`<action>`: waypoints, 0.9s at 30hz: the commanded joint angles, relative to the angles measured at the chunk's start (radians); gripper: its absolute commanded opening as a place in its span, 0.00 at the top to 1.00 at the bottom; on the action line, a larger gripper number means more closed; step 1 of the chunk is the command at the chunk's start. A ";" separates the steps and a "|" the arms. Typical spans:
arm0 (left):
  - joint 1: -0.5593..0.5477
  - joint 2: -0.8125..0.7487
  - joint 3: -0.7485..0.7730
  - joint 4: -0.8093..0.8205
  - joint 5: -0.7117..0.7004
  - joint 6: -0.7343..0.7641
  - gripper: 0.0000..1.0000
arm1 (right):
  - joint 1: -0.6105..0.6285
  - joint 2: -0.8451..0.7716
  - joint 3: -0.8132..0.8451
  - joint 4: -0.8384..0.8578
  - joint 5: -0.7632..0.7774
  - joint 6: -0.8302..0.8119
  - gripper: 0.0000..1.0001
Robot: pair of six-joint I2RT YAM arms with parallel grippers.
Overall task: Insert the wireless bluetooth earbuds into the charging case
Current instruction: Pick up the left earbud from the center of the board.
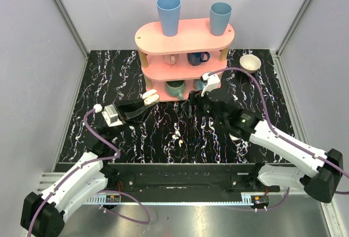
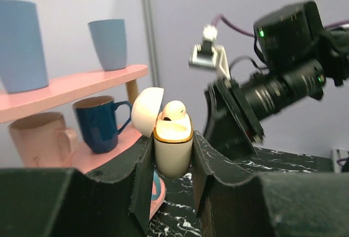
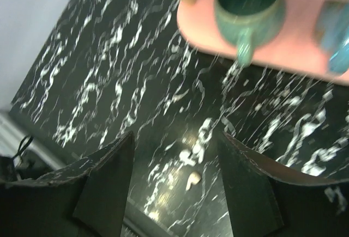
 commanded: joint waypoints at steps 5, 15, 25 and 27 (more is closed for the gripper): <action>-0.001 -0.050 0.007 -0.122 -0.190 0.030 1.00 | 0.002 0.099 -0.100 0.028 -0.191 0.329 0.31; 0.009 -0.078 -0.003 -0.153 -0.226 0.034 1.00 | 0.124 0.289 -0.175 -0.035 -0.054 0.619 0.34; 0.014 -0.093 -0.013 -0.158 -0.224 0.040 1.00 | 0.131 0.393 -0.139 -0.159 0.072 0.780 0.39; 0.013 -0.093 -0.015 -0.156 -0.226 0.042 1.00 | 0.135 0.416 -0.117 -0.184 0.071 0.777 0.39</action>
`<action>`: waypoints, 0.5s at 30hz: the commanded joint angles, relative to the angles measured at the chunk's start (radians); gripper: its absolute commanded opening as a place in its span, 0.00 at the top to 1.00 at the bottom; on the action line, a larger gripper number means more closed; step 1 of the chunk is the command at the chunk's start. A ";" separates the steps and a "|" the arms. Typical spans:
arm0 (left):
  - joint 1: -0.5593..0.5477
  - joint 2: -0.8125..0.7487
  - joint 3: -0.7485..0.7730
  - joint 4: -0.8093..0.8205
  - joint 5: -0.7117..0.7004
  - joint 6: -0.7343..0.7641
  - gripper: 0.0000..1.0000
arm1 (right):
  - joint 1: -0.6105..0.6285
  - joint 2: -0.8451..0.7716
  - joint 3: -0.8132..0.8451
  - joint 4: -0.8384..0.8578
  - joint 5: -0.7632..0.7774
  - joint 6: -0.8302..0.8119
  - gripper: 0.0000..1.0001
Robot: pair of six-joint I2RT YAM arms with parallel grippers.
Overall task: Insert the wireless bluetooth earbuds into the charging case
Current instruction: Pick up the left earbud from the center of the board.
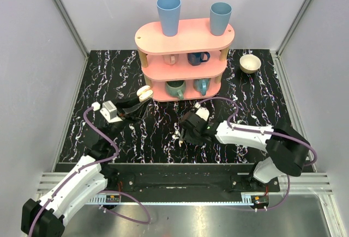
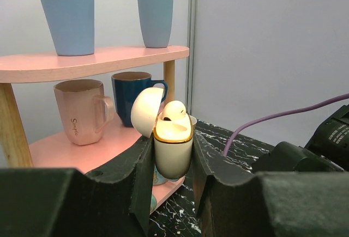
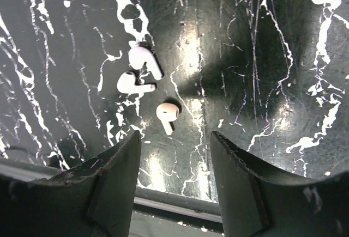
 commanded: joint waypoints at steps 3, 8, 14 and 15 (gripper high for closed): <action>0.007 -0.013 -0.001 0.030 -0.024 0.019 1.00 | 0.012 0.060 0.074 -0.081 0.070 0.064 0.42; 0.009 -0.003 0.002 0.034 -0.015 0.021 1.00 | 0.015 0.098 0.110 -0.076 0.069 0.038 0.46; 0.009 0.004 0.000 0.042 -0.007 0.014 1.00 | 0.013 0.141 0.143 -0.069 0.052 0.015 0.48; 0.009 0.001 0.000 0.042 -0.009 0.014 1.00 | 0.015 0.144 0.143 -0.067 0.052 0.015 0.48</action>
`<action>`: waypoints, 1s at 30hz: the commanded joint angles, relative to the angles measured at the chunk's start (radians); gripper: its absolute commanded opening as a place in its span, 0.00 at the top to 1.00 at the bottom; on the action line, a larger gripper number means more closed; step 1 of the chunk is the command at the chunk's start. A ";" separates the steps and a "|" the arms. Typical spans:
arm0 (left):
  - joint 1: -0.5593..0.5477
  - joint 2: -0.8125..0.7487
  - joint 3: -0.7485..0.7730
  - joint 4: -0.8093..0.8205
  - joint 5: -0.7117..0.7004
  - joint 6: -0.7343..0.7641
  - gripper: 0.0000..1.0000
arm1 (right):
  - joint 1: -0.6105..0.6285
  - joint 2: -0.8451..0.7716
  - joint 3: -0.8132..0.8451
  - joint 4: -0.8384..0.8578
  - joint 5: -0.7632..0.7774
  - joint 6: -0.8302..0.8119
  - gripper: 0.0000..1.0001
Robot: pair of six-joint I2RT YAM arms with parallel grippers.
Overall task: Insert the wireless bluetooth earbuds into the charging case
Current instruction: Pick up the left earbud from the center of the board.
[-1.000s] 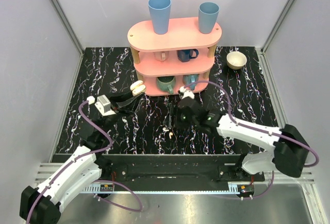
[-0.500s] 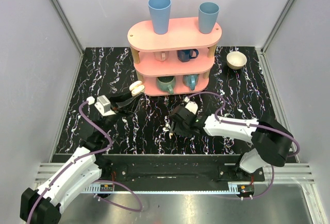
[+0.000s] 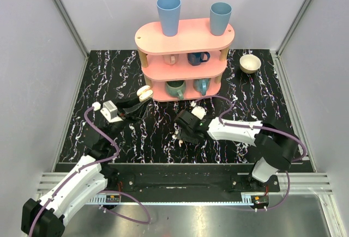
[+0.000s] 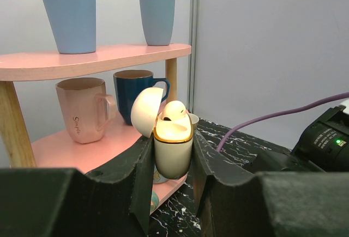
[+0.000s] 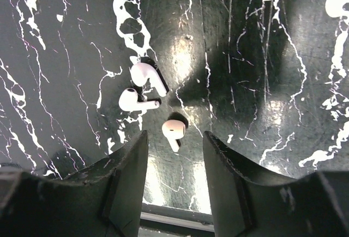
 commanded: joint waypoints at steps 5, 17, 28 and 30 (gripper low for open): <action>0.007 -0.007 0.002 0.041 -0.010 0.008 1.00 | 0.014 0.027 0.049 -0.003 0.024 -0.009 0.49; 0.008 -0.008 0.001 0.037 -0.010 0.009 1.00 | 0.018 0.029 0.049 0.003 0.016 -0.009 0.50; 0.008 -0.007 0.004 0.034 -0.017 0.012 1.00 | 0.026 0.073 0.091 -0.035 0.016 -0.006 0.54; 0.008 -0.003 0.004 0.037 -0.016 0.012 1.00 | 0.029 0.078 0.101 -0.048 0.023 0.001 0.55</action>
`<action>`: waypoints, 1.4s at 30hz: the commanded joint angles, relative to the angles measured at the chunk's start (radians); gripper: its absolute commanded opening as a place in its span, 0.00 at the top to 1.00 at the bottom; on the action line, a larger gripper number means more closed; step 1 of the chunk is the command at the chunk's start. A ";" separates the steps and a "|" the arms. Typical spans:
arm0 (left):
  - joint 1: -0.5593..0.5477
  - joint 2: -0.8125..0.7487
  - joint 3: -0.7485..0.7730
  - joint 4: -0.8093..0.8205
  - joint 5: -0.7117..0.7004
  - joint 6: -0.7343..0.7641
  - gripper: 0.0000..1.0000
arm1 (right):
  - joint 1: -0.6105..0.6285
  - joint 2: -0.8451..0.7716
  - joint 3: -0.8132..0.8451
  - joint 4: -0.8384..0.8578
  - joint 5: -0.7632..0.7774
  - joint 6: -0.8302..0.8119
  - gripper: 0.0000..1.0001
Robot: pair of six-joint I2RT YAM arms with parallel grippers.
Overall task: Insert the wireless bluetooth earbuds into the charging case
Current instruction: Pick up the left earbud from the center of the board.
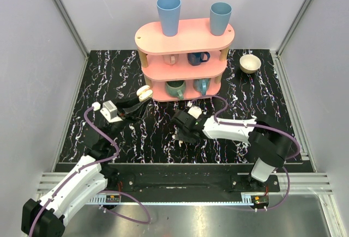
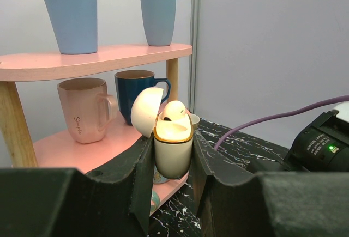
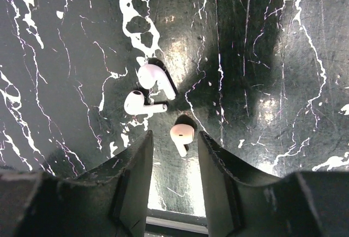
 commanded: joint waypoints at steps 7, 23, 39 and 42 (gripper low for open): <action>0.007 -0.003 0.001 0.045 -0.017 0.010 1.00 | 0.026 0.043 0.076 -0.088 0.033 0.015 0.55; 0.007 -0.021 -0.007 0.040 -0.020 0.010 1.00 | 0.032 0.109 0.130 -0.110 0.070 0.014 0.58; 0.007 -0.029 -0.007 0.034 -0.023 0.011 1.00 | 0.032 0.106 0.118 -0.119 0.081 0.024 0.66; 0.007 -0.031 -0.005 0.026 -0.022 0.015 1.00 | 0.032 0.105 0.118 -0.119 0.081 0.023 0.72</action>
